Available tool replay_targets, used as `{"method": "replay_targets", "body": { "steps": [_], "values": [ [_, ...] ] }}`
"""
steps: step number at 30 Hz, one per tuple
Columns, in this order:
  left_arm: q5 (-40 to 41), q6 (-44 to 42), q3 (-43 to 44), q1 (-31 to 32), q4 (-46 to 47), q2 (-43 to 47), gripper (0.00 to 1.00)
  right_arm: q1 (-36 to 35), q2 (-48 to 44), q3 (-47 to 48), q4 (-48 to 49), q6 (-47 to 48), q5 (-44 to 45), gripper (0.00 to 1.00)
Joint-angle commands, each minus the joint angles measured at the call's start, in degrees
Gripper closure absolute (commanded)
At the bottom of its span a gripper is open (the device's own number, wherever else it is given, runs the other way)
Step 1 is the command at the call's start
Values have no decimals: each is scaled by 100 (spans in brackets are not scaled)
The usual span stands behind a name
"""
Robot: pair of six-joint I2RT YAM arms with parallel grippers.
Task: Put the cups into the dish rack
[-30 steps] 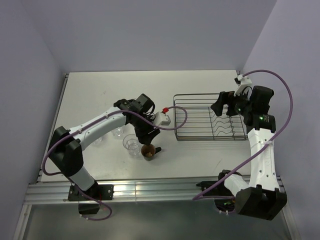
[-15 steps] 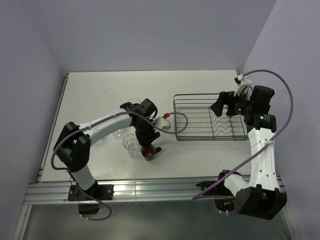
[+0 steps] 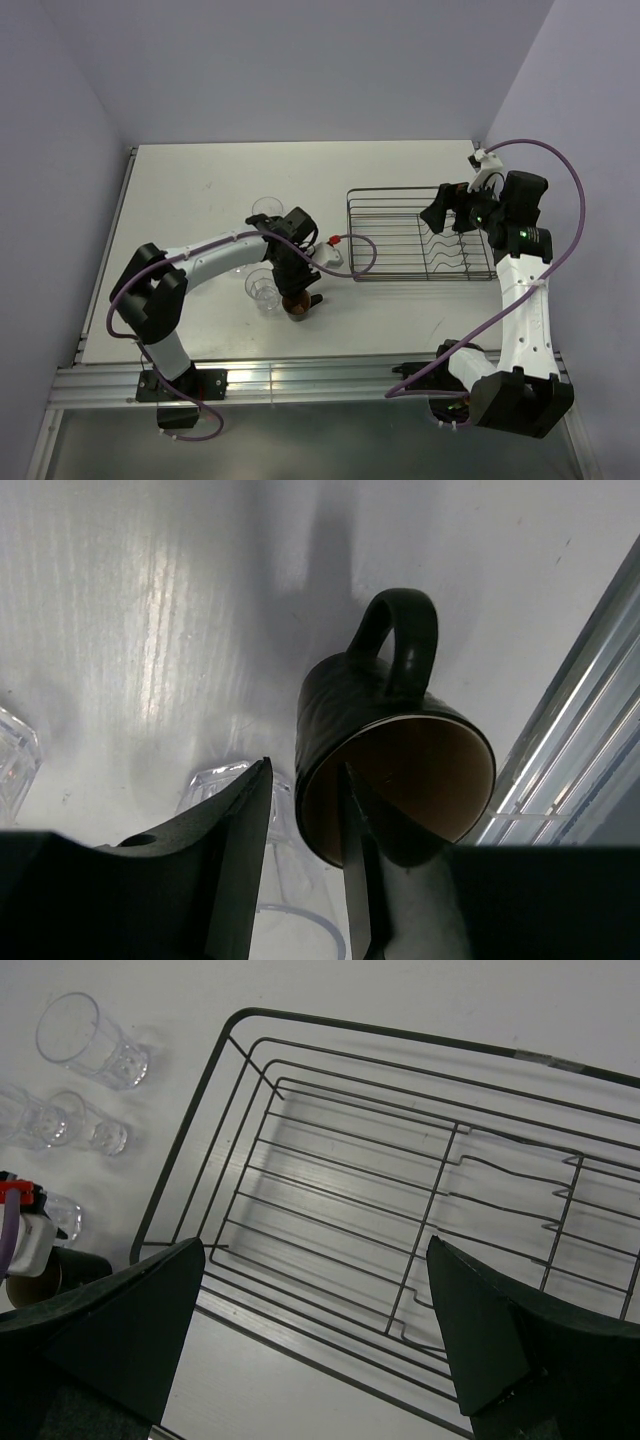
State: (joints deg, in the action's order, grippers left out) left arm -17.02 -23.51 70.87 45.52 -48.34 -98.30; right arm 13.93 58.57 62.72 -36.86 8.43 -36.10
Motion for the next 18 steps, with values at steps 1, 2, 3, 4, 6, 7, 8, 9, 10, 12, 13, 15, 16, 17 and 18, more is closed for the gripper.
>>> {"method": "replay_targets", "body": {
  "steps": [1,2,3,4,6,7,8,9,10,12,13,15,16,17,18],
  "values": [
    [5,83,-47,133,166,-31,61,57,6,214,30,28,-73,0],
    [-3,83,-64,168,184,-40,62,57,6,206,30,28,-64,0],
    [-4,101,-99,168,202,-40,64,57,-3,197,30,45,-55,0],
    [-4,109,-109,185,211,-49,65,57,-12,197,30,45,-55,0],
    [-4,127,-109,194,228,-49,70,57,-21,188,30,45,-46,0],
    [5,144,-91,194,228,-49,72,57,-21,188,30,45,-47,0],
    [14,153,-82,194,219,-31,74,48,-21,188,30,45,-55,0],
    [14,153,-30,203,185,-40,79,57,-21,188,30,28,-64,0],
    [5,162,5,203,149,-31,82,57,-12,188,30,19,-82,0],
    [31,189,128,212,62,4,93,57,-3,197,39,19,-99,0],
    [40,206,190,221,26,21,96,57,-3,197,30,1,-108,0],
    [146,241,391,247,-35,74,100,57,-12,206,30,-16,-108,0],
    [163,259,471,256,-88,144,100,57,-12,223,47,-25,-117,0],
    [181,276,558,265,-123,171,100,57,-3,232,47,-60,-117,0],
    [268,355,742,265,-141,241,100,57,6,249,56,-95,-126,0]
  ]
}}
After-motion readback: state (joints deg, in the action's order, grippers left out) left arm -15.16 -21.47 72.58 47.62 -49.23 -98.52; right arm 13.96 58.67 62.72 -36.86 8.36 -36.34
